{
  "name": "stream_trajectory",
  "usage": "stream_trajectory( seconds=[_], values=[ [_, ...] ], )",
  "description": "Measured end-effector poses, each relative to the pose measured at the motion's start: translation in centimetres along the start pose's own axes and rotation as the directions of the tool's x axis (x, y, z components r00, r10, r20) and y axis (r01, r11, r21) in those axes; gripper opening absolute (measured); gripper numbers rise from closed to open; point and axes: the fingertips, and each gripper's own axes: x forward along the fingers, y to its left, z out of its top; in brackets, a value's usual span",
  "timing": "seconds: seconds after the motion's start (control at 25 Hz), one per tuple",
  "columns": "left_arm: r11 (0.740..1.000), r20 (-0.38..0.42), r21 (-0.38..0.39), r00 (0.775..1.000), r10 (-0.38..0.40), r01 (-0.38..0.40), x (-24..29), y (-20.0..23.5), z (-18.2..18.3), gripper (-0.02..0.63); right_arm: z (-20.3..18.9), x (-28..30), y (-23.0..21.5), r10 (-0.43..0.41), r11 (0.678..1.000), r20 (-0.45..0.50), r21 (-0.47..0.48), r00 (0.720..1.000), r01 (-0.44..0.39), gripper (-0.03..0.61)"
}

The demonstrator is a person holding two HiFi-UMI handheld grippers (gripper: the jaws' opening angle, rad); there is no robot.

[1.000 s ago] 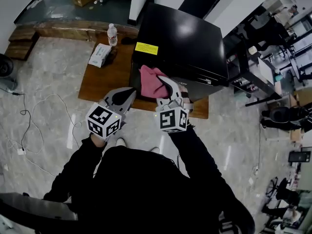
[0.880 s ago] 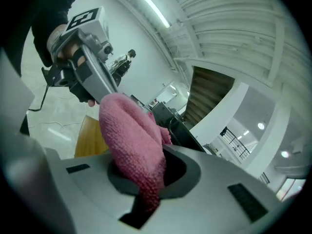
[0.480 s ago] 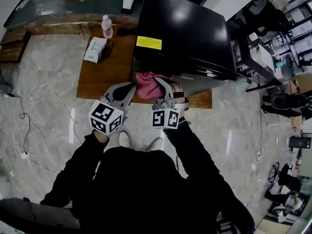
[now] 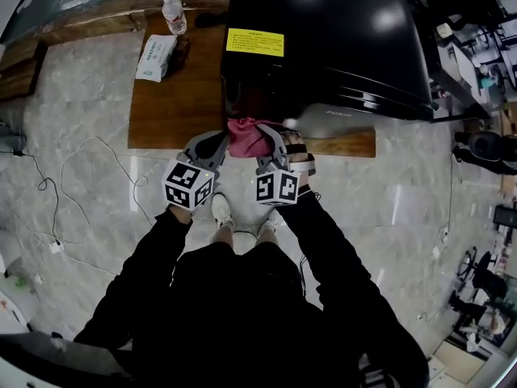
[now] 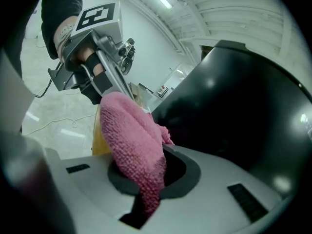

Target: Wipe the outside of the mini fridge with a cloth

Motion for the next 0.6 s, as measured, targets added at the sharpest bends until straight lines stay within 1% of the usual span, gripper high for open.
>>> stream_trajectory(
  seconds=[0.16,0.28,0.44,0.6],
  values=[
    [1.000,-0.058,-0.020,0.998,0.019,-0.020,2.0,1.8,-4.4,0.007,-3.2,2.6,3.7,0.069,0.997,-0.038,0.023,0.997,-0.069,0.034],
    [0.998,-0.089,-0.048,0.995,0.035,-0.040,3.3,3.4,-7.5,0.006,-6.0,4.7,6.8,0.143,0.987,-0.090,0.087,0.986,-0.135,0.034],
    [0.998,-0.152,-0.052,0.988,0.039,-0.047,5.2,4.7,-11.3,0.006,-9.5,7.1,10.2,0.225,0.967,-0.148,0.159,0.963,-0.201,0.032],
    [0.994,-0.183,-0.084,0.982,0.054,-0.071,5.6,5.3,-13.5,0.008,-13.1,8.9,13.5,0.311,0.940,-0.231,0.219,0.922,-0.262,0.034]
  ],
)
